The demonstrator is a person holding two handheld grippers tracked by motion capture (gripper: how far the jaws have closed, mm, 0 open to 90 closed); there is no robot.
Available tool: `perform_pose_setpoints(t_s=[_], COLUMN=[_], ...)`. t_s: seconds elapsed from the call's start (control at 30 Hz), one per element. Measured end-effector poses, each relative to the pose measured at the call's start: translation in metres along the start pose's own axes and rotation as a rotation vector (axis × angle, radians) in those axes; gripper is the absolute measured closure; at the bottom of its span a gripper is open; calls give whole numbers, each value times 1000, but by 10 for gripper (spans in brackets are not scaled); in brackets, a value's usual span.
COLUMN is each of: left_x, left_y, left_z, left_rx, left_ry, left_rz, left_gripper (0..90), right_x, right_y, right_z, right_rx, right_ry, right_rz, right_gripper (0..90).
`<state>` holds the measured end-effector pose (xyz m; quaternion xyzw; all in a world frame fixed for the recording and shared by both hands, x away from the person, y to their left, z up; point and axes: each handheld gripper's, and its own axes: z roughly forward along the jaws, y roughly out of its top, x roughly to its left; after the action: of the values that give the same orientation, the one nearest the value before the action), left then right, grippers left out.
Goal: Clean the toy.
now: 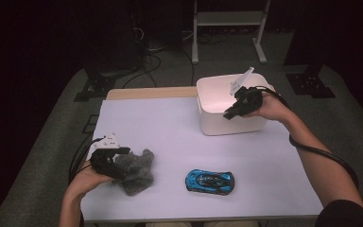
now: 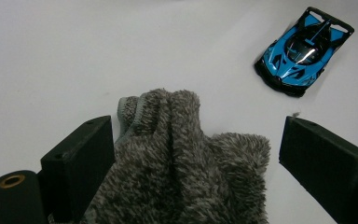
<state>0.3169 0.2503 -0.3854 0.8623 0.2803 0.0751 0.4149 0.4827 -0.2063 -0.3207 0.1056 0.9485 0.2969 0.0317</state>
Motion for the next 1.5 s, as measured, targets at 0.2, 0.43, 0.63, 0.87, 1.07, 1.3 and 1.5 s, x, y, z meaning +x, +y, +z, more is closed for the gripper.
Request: perform_pose_setpoints(t_s=[0.2, 0.43, 0.63, 0.87, 1.07, 1.3, 1.5], left_x=[-3, -3, -3, -3, -4, -5, -5], left_y=[2, 1, 0, 0, 0, 1, 1], left_z=[2, 1, 1, 1, 3, 3, 2], left_rx=[-2, 1, 2, 0, 1, 3, 1], left_ry=[-10, -11, -14, -16, -21, -23, -24], left_rz=[11, 12, 12, 12, 14, 20, 22], left_gripper=[97, 97, 97, 97, 97, 97, 97], right_x=[8, 16, 21, 28, 37, 49, 55], right_y=[6, 14, 20, 26, 32, 41, 47], right_z=[4, 9, 12, 16, 21, 28, 30], right_rx=[0, 3, 4, 0, -10, -12, -14], right_ry=[-2, 15, 26, 42, 59, 66, 72], right_rz=[-13, -25, -36, -44, -53, -74, -80], right_gripper=[842, 862, 868, 868, 868, 868, 869])
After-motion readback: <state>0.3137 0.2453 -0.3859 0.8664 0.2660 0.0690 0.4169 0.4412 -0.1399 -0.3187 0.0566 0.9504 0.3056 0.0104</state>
